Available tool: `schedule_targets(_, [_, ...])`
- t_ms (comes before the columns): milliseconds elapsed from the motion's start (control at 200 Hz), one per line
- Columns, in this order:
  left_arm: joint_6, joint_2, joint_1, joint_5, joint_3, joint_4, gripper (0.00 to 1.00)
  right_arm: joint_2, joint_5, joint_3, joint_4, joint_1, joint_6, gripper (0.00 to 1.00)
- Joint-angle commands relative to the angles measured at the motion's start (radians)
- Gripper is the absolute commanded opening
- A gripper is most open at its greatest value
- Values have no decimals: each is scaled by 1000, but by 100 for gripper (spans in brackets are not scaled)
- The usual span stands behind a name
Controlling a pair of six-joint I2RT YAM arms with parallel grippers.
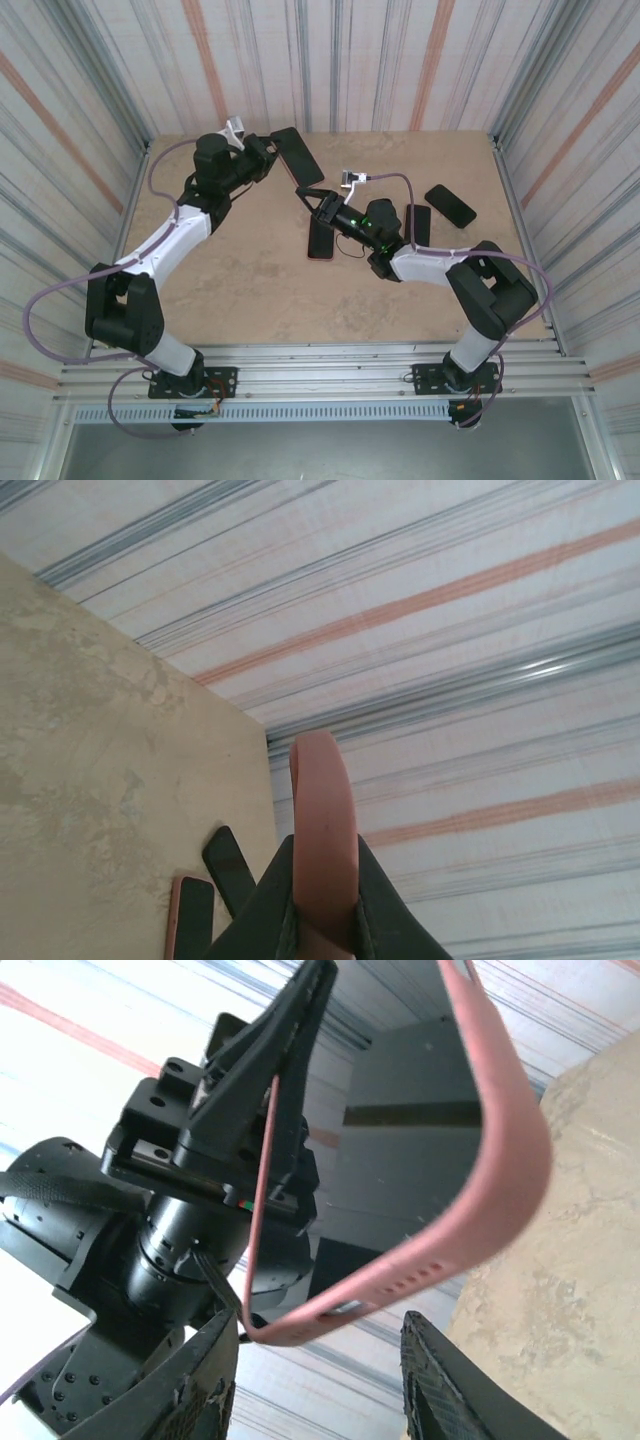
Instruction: Take the phone out of the phone case
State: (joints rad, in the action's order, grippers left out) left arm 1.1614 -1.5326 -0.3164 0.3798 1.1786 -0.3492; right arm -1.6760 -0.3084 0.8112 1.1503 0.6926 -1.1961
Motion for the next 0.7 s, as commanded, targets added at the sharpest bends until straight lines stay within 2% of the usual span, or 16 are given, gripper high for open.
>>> schedule_targets(0, [34, 57, -7, -42, -2, -68, 0, -22, 6, 22, 89, 8, -17, 43])
schedule_targets(281, [52, 48, -6, -23, -5, -100, 0, -50, 20, 48, 106, 6, -63, 31])
schedule_targets(516, [56, 45, -7, -16, -12, -117, 0, -79, 8, 69, 151, -4, -94, 28])
schedule_targets(697, [72, 38, -5, -6, -12, -140, 0, -93, -11, 83, 151, -11, -105, 19])
